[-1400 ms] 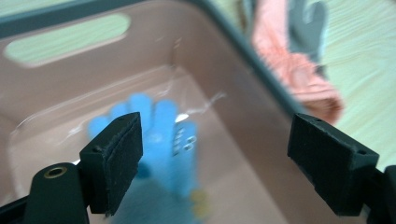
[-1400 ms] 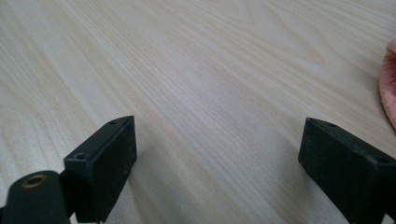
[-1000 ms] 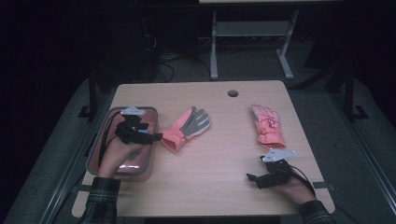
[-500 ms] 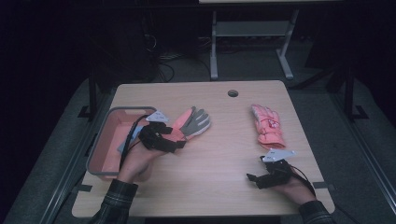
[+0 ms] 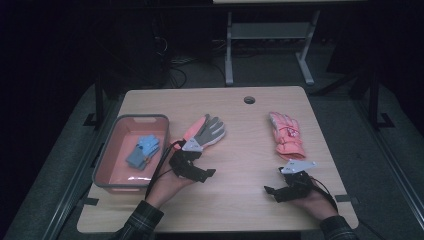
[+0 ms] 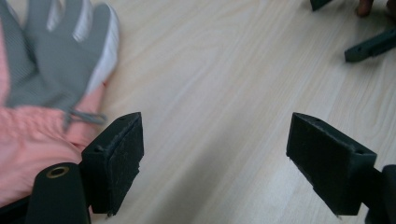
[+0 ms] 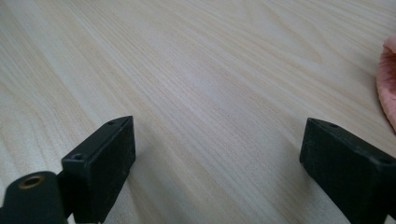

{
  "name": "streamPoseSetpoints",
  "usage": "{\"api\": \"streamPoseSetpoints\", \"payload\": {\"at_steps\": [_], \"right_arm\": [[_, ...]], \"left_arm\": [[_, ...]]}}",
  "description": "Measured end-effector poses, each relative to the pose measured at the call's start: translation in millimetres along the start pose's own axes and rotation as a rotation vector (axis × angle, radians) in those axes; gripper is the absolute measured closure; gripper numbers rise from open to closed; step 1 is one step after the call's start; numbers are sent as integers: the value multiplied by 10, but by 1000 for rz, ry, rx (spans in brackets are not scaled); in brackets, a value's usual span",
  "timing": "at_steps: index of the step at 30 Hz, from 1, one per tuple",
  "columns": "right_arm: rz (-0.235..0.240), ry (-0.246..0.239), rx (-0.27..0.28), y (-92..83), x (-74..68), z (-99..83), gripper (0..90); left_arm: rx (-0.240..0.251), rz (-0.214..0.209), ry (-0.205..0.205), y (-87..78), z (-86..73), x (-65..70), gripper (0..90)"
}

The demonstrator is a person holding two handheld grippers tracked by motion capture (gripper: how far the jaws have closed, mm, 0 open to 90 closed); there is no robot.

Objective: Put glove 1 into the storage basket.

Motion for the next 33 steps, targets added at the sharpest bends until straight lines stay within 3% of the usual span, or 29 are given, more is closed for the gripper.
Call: {"api": "streamPoseSetpoints", "payload": {"at_steps": [8, 14, 18, 22, 24, 28, 33], "right_arm": [[-1, 4, -4, -2, -1, 4, 113], [24, 0, -70, -37, 6, 60, 138], [31, 5, -77, -44, 13, 66, 139], [36, 3, -73, -53, 15, 73, 139], [37, 7, -78, -50, 15, 70, 139], [39, 8, -78, -50, 16, 69, 139], [41, 7, -75, -49, 17, 71, 139]], "left_arm": [[-16, 27, 32, 150, -224, 28, 182], [-15, 61, 50, 248, -338, -14, 174], [-29, 71, 64, 284, -374, -25, 163], [-15, 63, 53, 298, -409, -40, 142], [23, 42, 47, 308, -455, -72, 124], [42, 31, 53, 309, -472, -87, 123], [29, 43, 46, 308, -454, -72, 131]]}}
Point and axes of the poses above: each handheld gripper's, and its own axes: y roughly forward along the jaws, z roughly out of its top, x roughly to its right, the point moved 1 cm from there along y, roughly forward along the jaws, and after that the axes turned 14 degrees about -y, right-handed, at the moved point
